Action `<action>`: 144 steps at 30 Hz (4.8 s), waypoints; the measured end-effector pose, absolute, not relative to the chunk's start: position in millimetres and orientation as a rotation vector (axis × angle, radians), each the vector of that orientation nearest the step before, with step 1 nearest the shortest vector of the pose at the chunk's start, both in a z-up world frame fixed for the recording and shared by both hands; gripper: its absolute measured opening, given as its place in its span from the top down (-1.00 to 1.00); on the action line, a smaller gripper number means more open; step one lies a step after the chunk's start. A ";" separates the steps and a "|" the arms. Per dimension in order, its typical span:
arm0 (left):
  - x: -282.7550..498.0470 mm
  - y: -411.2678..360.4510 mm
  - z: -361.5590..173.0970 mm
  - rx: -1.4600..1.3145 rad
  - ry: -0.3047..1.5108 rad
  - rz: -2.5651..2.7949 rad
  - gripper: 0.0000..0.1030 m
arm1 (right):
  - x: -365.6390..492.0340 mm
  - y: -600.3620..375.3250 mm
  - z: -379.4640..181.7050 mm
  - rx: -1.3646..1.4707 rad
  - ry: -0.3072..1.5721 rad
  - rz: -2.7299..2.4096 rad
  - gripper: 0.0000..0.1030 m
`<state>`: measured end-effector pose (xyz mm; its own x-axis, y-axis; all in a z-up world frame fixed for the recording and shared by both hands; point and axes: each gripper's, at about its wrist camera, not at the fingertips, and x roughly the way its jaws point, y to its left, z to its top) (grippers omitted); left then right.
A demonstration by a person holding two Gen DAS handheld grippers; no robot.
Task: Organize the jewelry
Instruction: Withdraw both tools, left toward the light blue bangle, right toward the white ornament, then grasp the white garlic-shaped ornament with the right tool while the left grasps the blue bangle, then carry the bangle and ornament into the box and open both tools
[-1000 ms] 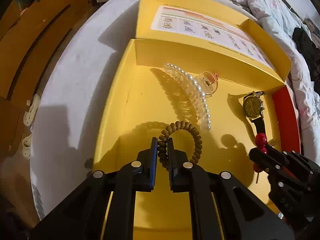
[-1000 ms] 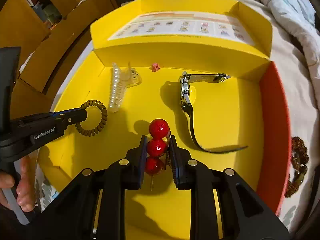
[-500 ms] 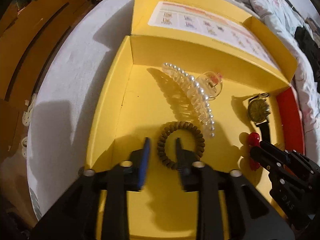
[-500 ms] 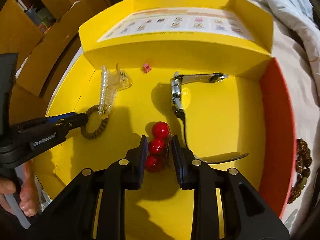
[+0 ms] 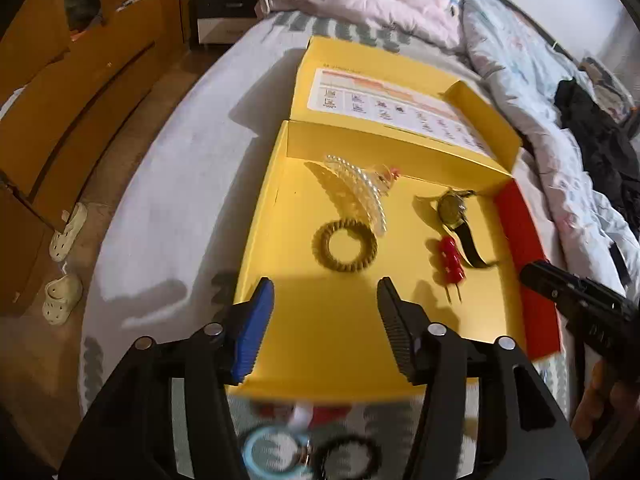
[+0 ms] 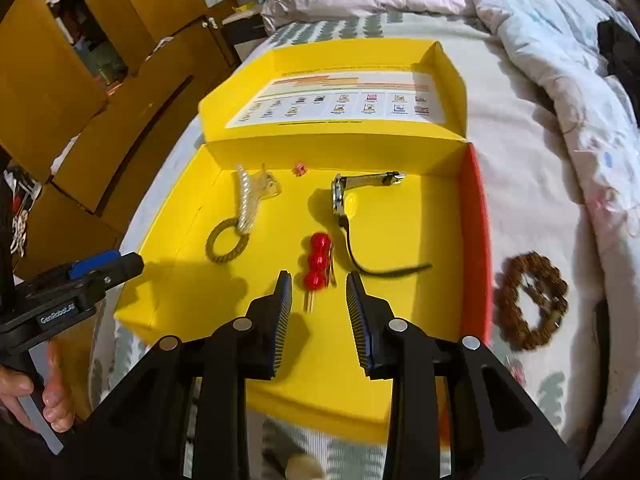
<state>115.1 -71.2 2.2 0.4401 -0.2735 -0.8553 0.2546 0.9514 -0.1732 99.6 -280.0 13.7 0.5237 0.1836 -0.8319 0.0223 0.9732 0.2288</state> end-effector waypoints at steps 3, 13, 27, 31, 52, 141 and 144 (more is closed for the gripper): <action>93.8 -61.3 6.8 -0.015 1.044 -0.326 -0.09 | 74.2 -277.6 23.0 0.216 1.006 0.096 0.36; 49.0 -30.5 -15.0 -0.029 1.058 -0.287 -0.20 | -7.8 -263.2 -4.2 0.245 1.042 0.129 0.35; 36.4 -15.1 -58.1 -0.023 1.168 -0.252 -0.20 | -30.9 -252.5 -37.9 0.273 1.077 0.125 0.28; 34.4 -18.9 -62.1 0.007 1.170 -0.241 -0.20 | -31.9 -252.8 -43.5 0.269 1.079 0.111 0.03; 48.9 -22.0 -91.3 0.108 1.246 -0.195 -0.29 | -23.8 -244.3 -70.7 0.226 1.128 0.091 -0.06; 157.5 -109.8 -70.9 0.091 1.283 -0.322 0.76 | 128.5 -296.8 -52.6 0.201 1.152 0.082 0.30; 157.9 -109.1 -65.2 0.084 1.271 -0.325 0.72 | 124.1 -301.7 -43.6 0.219 1.125 0.076 0.28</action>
